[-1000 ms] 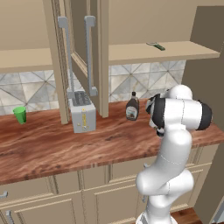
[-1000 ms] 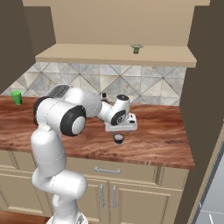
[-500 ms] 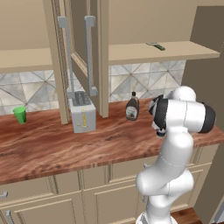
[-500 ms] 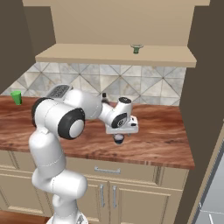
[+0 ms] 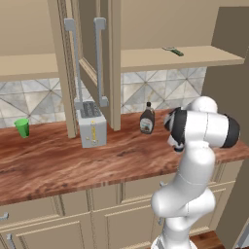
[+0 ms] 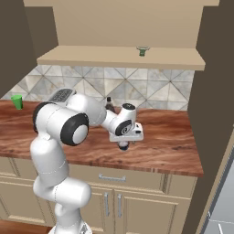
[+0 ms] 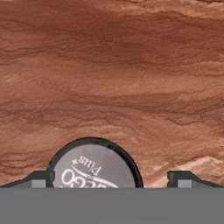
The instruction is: Pick the canned food and yogurt from the counter and place them in the cabinets closest to them.
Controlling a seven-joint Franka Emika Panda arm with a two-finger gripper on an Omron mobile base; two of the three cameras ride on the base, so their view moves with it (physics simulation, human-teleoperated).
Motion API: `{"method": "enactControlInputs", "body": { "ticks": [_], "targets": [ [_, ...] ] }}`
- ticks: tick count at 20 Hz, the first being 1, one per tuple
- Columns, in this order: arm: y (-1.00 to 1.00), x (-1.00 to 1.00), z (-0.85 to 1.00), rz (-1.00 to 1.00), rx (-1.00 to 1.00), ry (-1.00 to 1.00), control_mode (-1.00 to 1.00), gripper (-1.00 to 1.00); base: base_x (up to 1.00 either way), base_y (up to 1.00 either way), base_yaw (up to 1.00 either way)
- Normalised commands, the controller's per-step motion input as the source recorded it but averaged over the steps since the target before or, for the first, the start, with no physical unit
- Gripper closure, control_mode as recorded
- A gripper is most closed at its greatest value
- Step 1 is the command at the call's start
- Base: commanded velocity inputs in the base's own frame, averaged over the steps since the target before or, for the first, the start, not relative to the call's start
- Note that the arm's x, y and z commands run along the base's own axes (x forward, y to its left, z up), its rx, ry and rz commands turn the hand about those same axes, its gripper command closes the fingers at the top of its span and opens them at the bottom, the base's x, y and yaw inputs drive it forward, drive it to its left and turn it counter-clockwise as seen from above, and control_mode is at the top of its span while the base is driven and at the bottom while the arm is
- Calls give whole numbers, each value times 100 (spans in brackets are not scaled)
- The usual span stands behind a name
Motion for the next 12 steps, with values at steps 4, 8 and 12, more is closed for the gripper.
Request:
{"method": "enactControlInputs", "body": {
  "ticks": [4, 8, 12],
  "targets": [
    [4, -7, -61, 0, -9, 8, -100, -100, 0, 0, 0],
    [3, -7, -49, 0, -8, 7, -100, 100, 0, 0, 0],
    [-1, 0, 1, 0, 1, 1, -100, 100, 0, 0, 0]
  ]
}}
